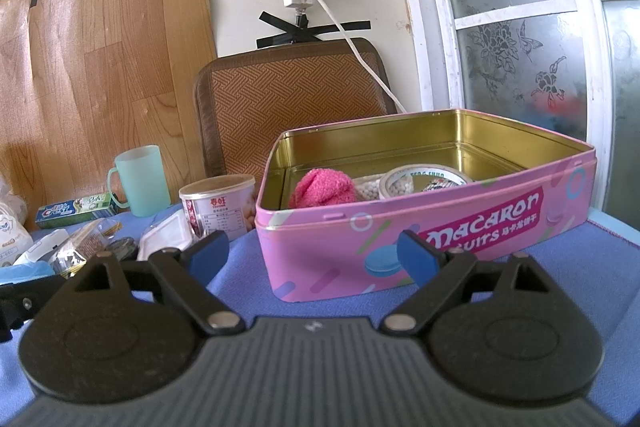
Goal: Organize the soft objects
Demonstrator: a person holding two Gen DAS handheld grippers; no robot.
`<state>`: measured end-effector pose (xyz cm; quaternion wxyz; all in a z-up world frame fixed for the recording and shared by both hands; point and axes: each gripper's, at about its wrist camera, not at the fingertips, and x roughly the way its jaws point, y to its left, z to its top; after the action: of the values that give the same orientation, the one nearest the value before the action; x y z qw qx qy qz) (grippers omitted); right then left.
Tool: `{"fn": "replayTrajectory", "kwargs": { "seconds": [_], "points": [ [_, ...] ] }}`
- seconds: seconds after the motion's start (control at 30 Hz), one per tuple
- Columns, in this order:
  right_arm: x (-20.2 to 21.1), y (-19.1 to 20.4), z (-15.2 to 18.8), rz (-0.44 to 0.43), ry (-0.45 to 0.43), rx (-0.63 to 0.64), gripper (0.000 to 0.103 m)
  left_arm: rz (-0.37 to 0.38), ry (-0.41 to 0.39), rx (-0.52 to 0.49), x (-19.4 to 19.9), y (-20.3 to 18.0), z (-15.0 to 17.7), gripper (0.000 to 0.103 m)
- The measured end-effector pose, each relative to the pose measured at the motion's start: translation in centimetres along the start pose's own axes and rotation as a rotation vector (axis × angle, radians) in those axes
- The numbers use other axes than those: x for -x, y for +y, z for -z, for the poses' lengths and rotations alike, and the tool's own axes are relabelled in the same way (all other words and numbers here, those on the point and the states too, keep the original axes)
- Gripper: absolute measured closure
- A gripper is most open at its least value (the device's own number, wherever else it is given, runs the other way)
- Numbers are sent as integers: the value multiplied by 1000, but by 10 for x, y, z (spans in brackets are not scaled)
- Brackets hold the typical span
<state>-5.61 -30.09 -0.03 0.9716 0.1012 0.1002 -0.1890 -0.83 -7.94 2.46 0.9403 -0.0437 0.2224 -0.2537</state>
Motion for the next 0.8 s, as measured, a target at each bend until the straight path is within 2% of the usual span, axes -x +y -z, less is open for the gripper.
{"fn": "replayTrajectory", "kwargs": {
  "seconds": [0.8],
  "points": [
    [-1,0,0,2,0,0,10,2,-13,40,3,5,0,0]
  ]
}}
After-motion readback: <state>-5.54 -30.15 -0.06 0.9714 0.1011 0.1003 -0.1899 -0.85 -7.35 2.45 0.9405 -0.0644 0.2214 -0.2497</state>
